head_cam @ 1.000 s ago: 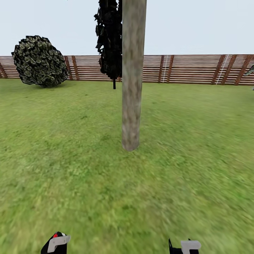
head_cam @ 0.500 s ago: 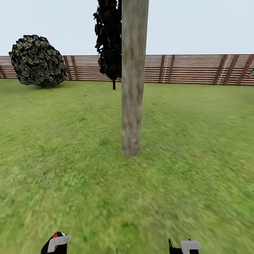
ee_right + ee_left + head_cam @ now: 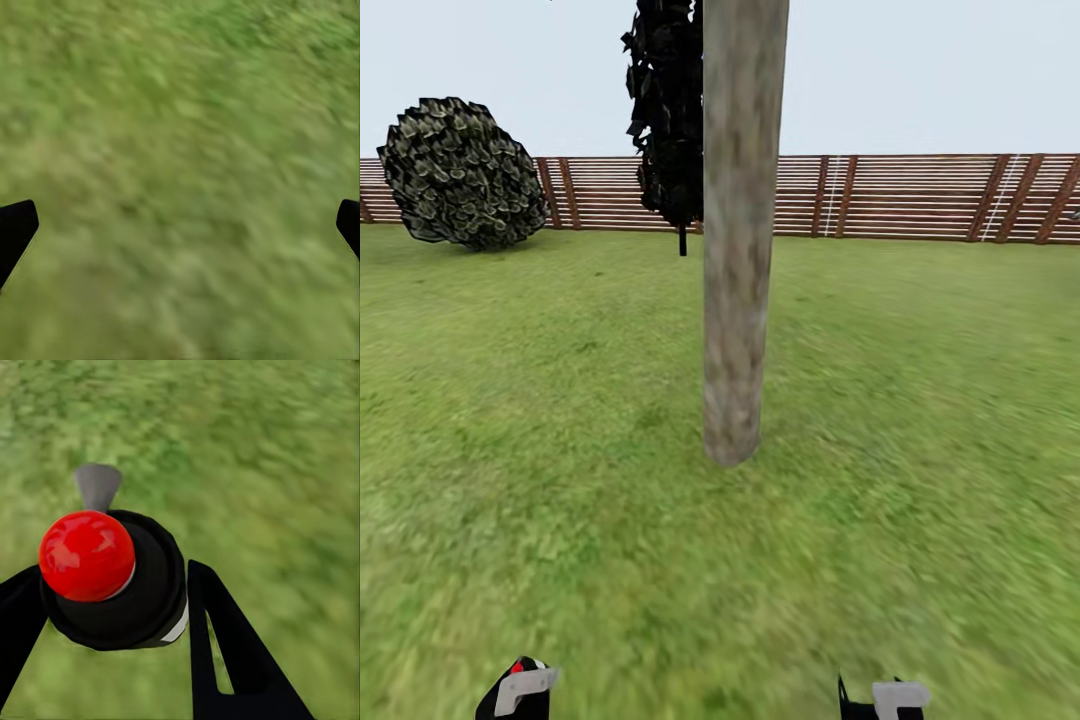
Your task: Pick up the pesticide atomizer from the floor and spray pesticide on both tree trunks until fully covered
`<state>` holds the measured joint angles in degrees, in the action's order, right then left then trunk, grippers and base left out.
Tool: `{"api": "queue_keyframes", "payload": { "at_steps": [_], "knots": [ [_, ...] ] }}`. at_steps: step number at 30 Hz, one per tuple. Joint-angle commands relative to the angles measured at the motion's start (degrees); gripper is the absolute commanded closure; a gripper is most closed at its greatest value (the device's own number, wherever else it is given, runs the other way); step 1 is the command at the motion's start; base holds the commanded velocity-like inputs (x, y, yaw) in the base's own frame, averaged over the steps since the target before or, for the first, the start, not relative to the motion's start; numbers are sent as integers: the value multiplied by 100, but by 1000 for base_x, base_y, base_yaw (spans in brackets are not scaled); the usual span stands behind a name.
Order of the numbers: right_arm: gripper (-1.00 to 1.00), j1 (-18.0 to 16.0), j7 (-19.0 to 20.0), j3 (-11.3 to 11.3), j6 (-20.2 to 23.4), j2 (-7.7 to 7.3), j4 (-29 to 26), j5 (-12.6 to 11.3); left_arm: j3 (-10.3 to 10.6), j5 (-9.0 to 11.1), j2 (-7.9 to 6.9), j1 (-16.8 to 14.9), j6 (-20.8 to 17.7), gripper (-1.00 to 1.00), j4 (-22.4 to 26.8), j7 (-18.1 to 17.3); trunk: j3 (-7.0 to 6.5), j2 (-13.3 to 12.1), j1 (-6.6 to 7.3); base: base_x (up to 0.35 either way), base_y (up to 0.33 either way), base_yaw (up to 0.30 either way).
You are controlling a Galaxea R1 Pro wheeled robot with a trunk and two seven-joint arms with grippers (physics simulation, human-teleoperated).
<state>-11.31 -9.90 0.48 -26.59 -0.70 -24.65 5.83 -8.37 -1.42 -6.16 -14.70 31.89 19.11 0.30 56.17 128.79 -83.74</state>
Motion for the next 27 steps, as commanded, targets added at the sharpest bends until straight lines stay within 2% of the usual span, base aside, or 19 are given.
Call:
{"api": "queue_keyframes", "payload": {
  "at_steps": [1, 14, 27],
  "knots": [
    [-100, -3, -48, 5, -4, -1, 4, 61, -15, -16, 1, -1, 19, 100, -4, 5, 5, 2, -2, 338, 0, 0],
    [-100, -3, -48, 9, -4, -1, -2, 59, -11, -16, -1, -1, 19, 100, -4, 5, 3, 2, -2, 339, 0, -4],
    [-100, -3, -57, 14, -4, 8, 10, 59, -8, -16, -11, 8, 33, 100, 26, 3, -59, 2, -2, 326, -37, -169]
  ]
}}
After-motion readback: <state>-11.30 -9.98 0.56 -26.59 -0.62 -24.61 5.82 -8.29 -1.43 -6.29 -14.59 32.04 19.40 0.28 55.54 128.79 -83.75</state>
